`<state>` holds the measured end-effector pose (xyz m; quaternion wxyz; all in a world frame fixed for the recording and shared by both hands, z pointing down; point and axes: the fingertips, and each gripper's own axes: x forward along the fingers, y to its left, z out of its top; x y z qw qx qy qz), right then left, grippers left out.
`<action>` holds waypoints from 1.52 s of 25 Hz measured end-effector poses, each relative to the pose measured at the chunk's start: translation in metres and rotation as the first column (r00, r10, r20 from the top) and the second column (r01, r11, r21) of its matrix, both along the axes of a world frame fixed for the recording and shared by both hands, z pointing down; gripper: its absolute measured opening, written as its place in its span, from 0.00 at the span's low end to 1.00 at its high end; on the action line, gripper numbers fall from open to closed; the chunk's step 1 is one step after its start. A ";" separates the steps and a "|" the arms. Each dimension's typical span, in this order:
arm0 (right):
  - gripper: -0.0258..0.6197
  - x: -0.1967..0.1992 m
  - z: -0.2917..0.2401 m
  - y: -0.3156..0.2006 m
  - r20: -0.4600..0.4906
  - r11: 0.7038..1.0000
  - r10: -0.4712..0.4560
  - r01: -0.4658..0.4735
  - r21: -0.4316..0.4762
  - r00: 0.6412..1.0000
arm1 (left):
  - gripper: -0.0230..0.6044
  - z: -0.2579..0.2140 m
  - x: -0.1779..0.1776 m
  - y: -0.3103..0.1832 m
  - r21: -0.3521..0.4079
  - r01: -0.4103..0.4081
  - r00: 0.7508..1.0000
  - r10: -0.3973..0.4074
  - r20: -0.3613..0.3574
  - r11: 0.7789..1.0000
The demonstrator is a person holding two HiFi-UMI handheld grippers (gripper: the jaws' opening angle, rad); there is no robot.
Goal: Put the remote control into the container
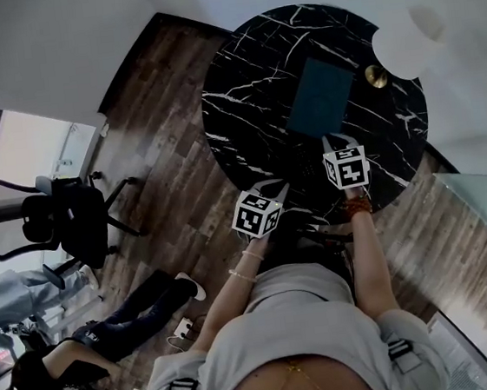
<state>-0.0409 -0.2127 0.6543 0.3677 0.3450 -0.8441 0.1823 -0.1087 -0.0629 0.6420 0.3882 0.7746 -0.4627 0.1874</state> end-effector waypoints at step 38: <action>0.06 -0.001 0.015 -0.005 -0.040 0.998 -0.065 0.065 -0.004 0.997 | 0.04 0.065 0.015 0.009 -0.212 -0.091 0.995 0.097 0.019 0.973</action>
